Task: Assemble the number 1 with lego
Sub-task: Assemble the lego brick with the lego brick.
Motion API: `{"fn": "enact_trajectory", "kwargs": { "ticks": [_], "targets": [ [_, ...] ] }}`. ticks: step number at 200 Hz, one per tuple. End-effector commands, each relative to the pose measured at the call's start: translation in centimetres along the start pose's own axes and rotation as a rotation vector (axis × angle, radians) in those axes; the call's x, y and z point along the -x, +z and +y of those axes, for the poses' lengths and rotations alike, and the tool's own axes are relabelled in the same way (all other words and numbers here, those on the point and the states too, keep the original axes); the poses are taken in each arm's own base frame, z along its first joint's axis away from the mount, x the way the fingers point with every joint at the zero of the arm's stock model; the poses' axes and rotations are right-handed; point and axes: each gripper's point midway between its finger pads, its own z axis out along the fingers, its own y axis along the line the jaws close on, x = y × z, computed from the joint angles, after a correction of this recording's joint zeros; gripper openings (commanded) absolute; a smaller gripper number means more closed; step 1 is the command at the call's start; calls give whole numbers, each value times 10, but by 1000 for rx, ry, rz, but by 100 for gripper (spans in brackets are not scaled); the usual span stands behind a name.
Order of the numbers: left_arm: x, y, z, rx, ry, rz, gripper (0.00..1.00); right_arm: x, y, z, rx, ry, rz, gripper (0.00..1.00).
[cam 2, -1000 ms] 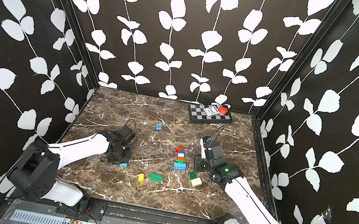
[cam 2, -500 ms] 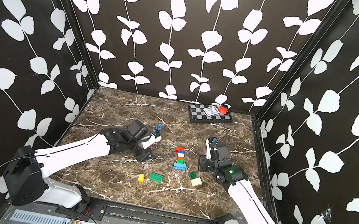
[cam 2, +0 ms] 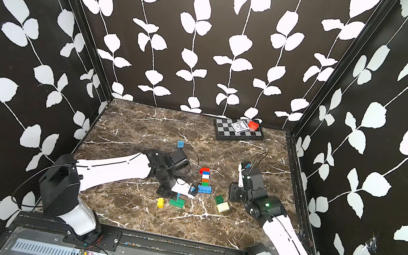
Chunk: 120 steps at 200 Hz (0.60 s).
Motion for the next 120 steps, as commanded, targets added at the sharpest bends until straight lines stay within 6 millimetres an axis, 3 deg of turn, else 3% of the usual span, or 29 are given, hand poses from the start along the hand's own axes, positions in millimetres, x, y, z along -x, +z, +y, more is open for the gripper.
{"fn": "enact_trajectory", "kwargs": {
  "ticks": [1,31,120],
  "targets": [
    [-1,1,-14,-44,139,54,1,-7,2,-9,-34,19,7,36],
    [1,13,-13,-47,165,85,1,-5,4,-7,-26,19,10,36],
    [-1,30,-2,-56,-49,156,1,-4,5,-4,-19,10,41,36]
  ]
}}
